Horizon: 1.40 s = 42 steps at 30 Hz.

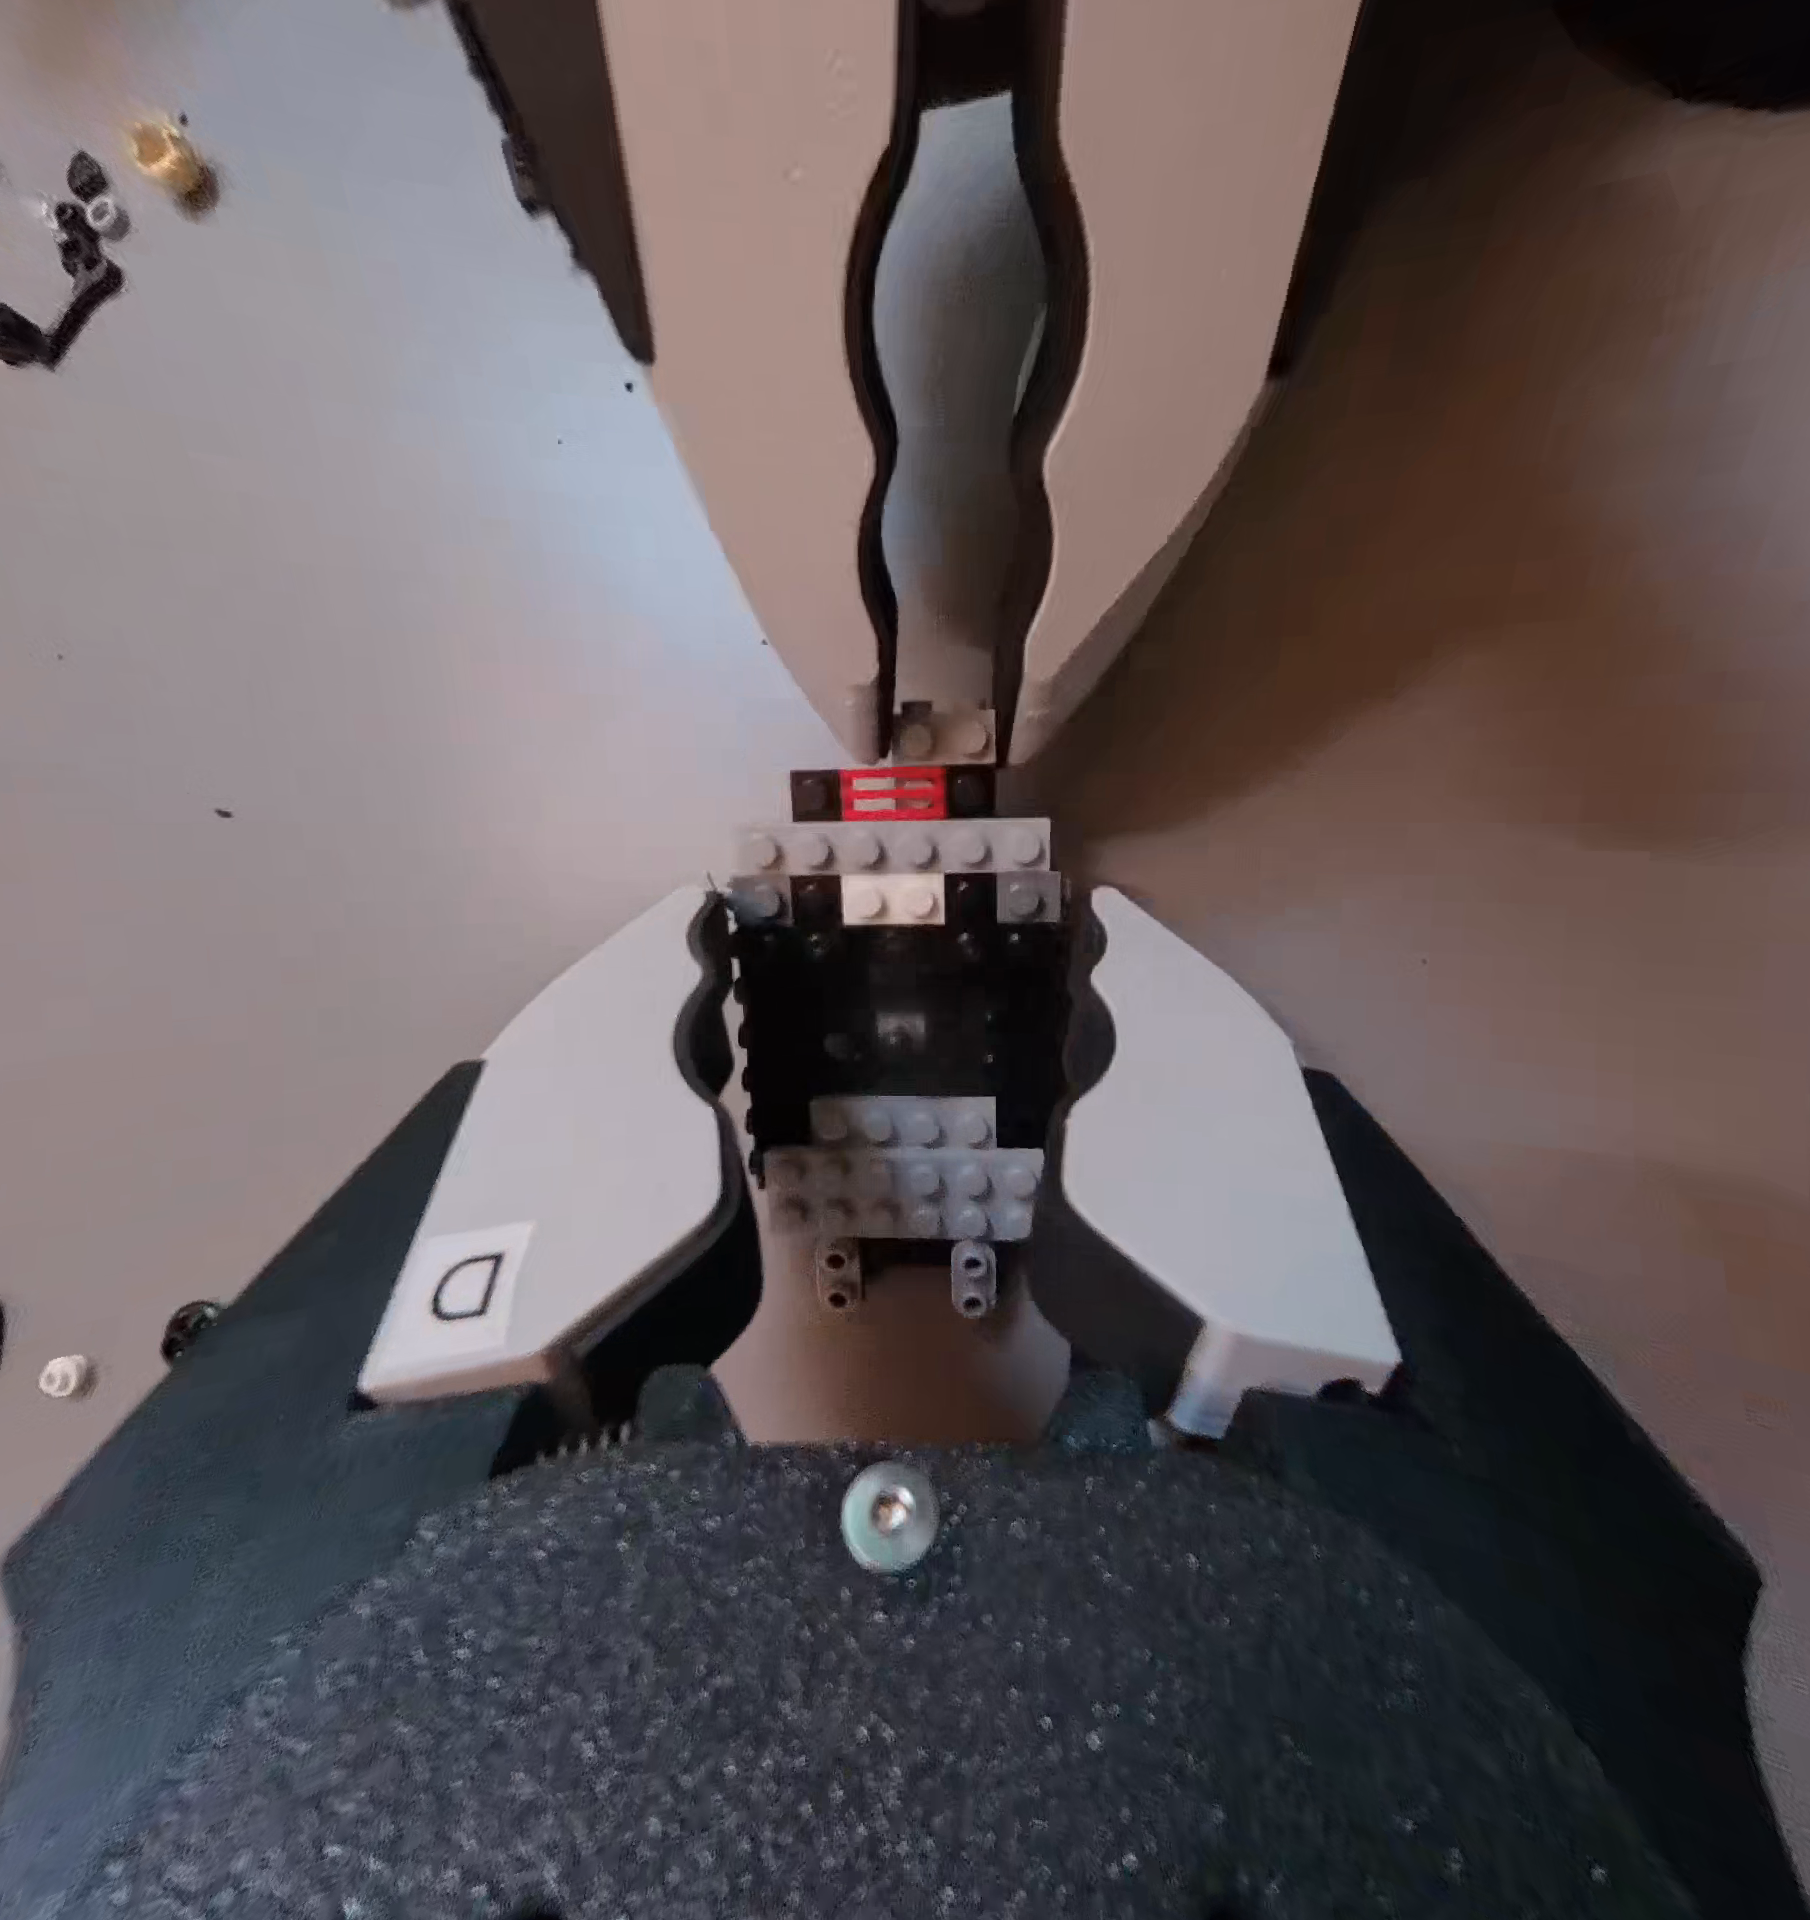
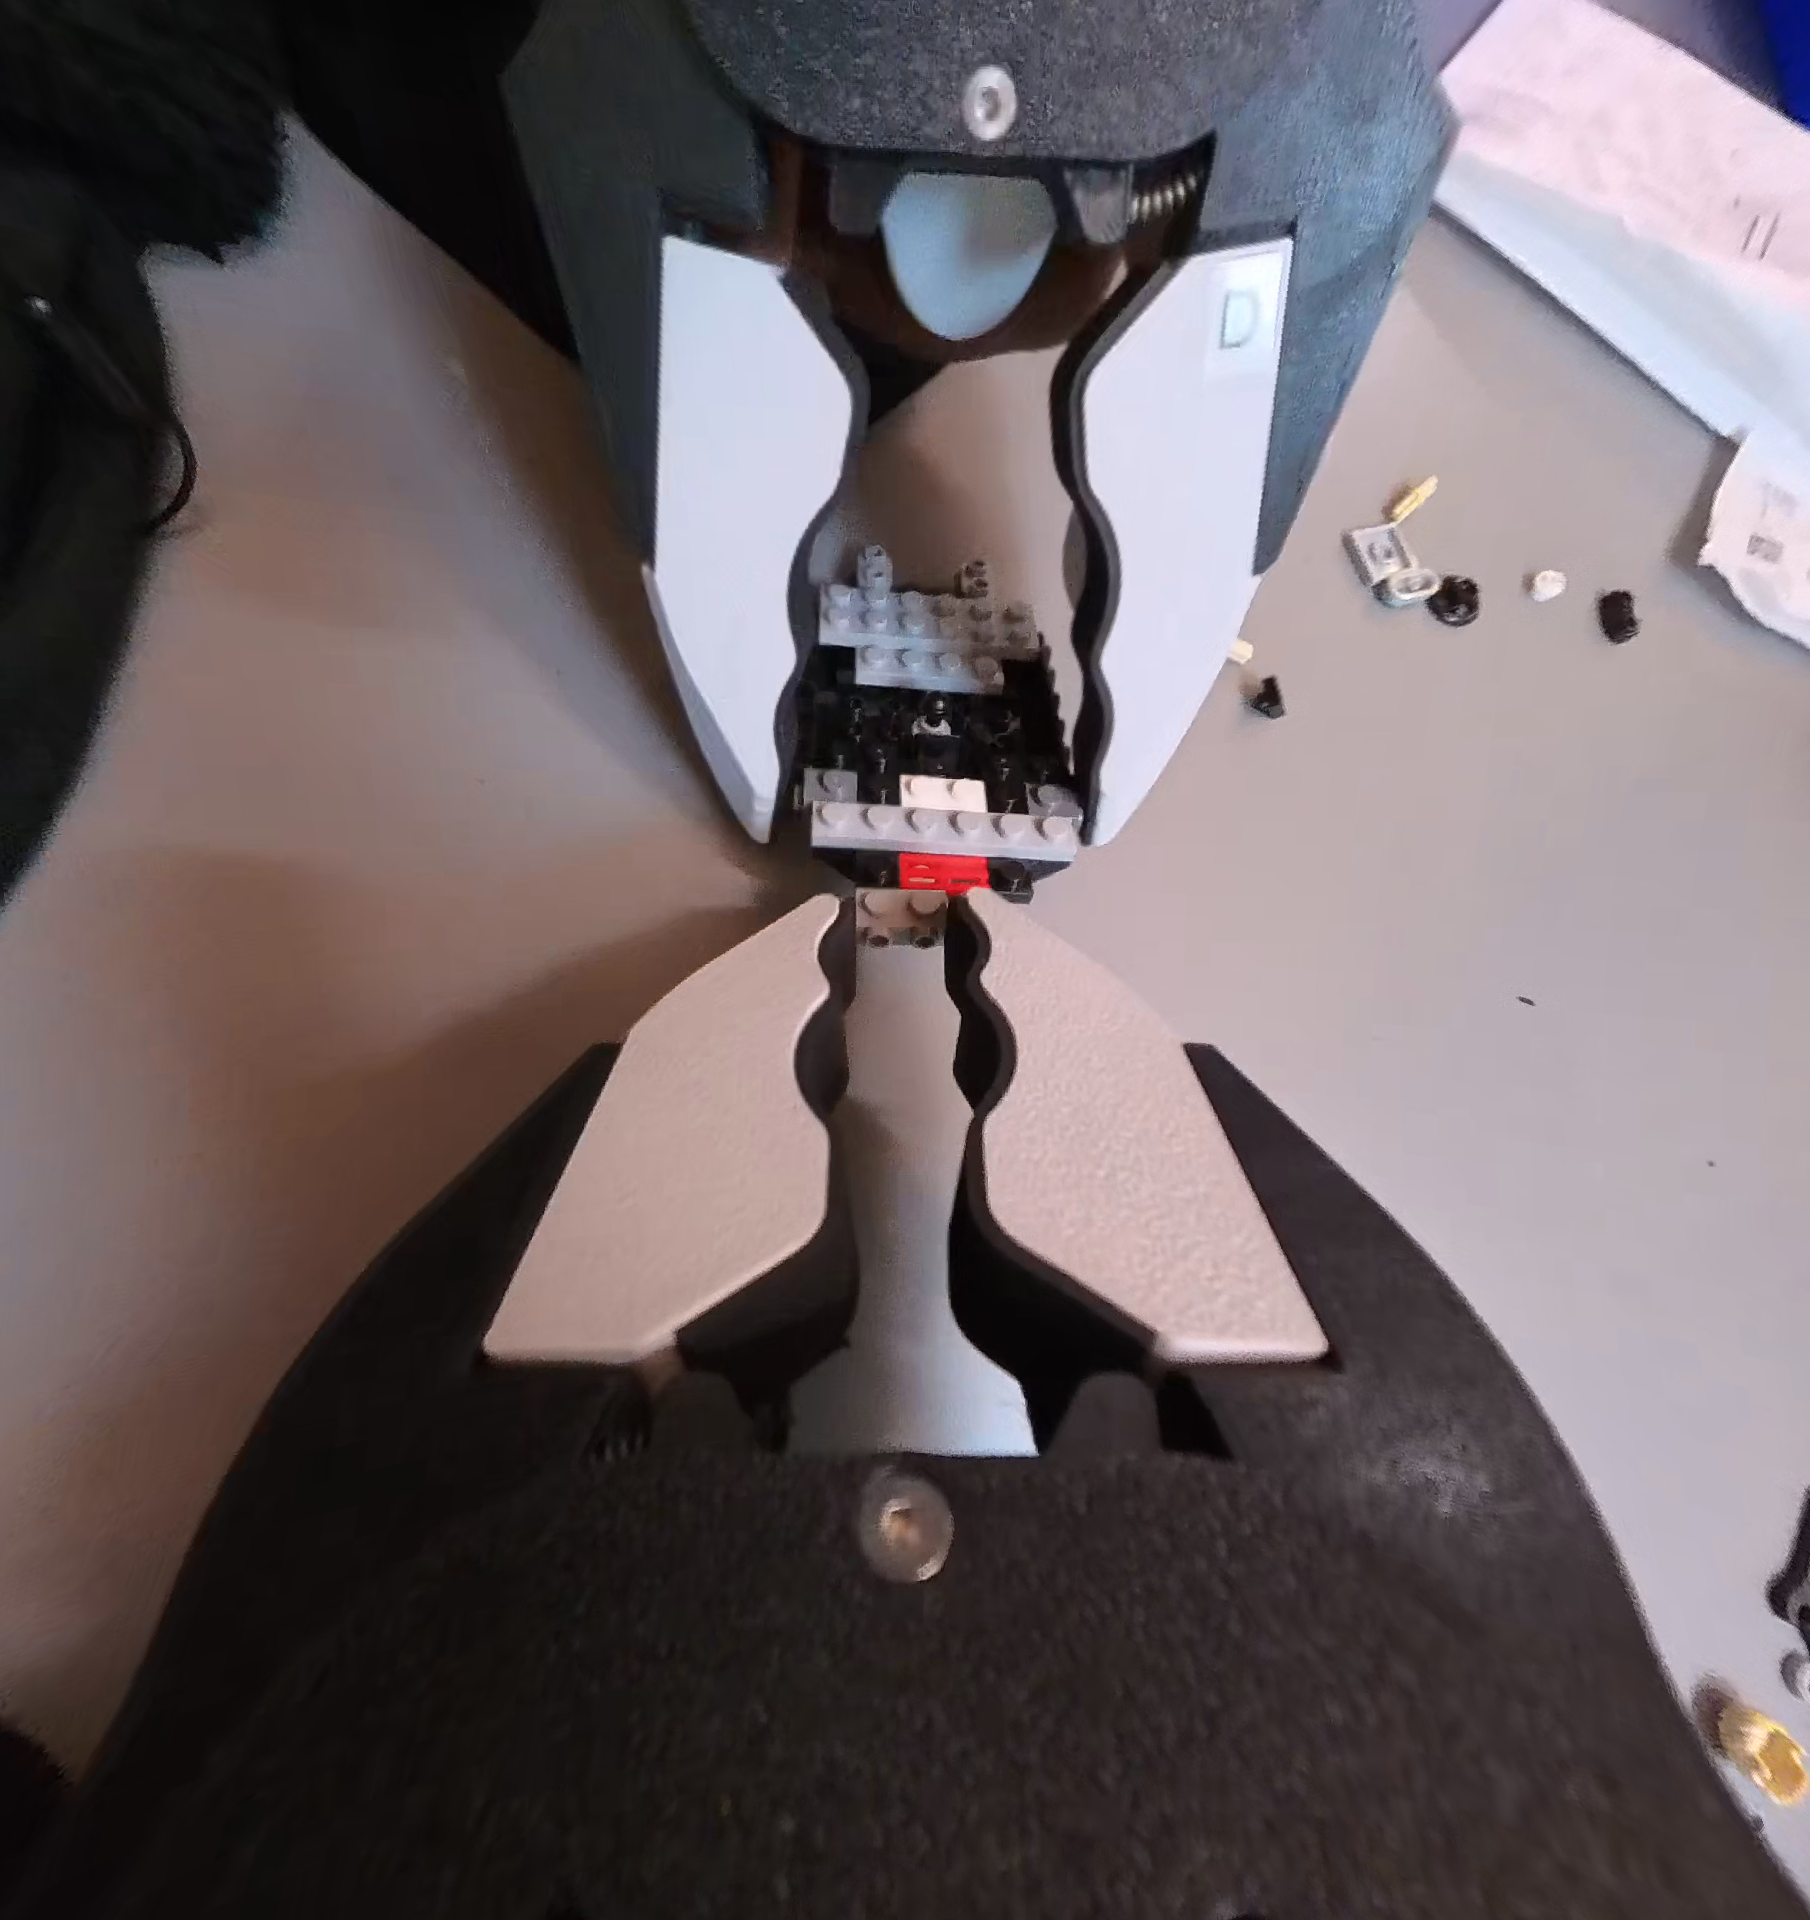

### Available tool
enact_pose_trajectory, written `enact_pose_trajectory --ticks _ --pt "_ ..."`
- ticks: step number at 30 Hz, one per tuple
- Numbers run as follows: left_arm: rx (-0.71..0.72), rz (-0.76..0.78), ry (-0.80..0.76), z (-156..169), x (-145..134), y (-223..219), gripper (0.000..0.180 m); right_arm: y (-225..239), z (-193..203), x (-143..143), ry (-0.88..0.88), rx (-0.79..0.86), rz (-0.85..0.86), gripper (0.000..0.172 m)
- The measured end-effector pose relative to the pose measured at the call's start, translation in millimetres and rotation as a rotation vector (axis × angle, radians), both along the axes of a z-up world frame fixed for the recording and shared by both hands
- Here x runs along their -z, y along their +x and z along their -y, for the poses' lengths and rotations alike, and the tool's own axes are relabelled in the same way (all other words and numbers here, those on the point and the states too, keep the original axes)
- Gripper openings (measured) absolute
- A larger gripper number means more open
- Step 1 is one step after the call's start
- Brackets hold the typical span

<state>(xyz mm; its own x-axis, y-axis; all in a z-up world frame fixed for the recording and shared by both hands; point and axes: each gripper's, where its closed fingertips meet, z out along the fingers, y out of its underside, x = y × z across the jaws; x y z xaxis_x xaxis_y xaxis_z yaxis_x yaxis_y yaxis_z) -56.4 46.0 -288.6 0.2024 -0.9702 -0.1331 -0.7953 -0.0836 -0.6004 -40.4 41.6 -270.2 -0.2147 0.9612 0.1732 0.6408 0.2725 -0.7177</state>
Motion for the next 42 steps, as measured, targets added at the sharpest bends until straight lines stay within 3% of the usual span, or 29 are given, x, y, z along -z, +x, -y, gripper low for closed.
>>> enact_pose_trajectory --ticks 16,29,42 --pt "0.057 0.280 -0.153 17.3 -36.2 22.4 0.061 19.0 14.5 -41.5 -0.242 -0.042 -0.238 0.016" --pt "0.054 0.393 -0.221 24.5 -52.4 26.0 0.059 31.7 13.7 -50.8 -0.372 -0.037 -0.328 0.016" --pt "0.047 0.326 -0.244 28.6 -33.1 35.1 0.057 45.7 15.3 -34.6 -0.399 0.001 -0.281 0.016"
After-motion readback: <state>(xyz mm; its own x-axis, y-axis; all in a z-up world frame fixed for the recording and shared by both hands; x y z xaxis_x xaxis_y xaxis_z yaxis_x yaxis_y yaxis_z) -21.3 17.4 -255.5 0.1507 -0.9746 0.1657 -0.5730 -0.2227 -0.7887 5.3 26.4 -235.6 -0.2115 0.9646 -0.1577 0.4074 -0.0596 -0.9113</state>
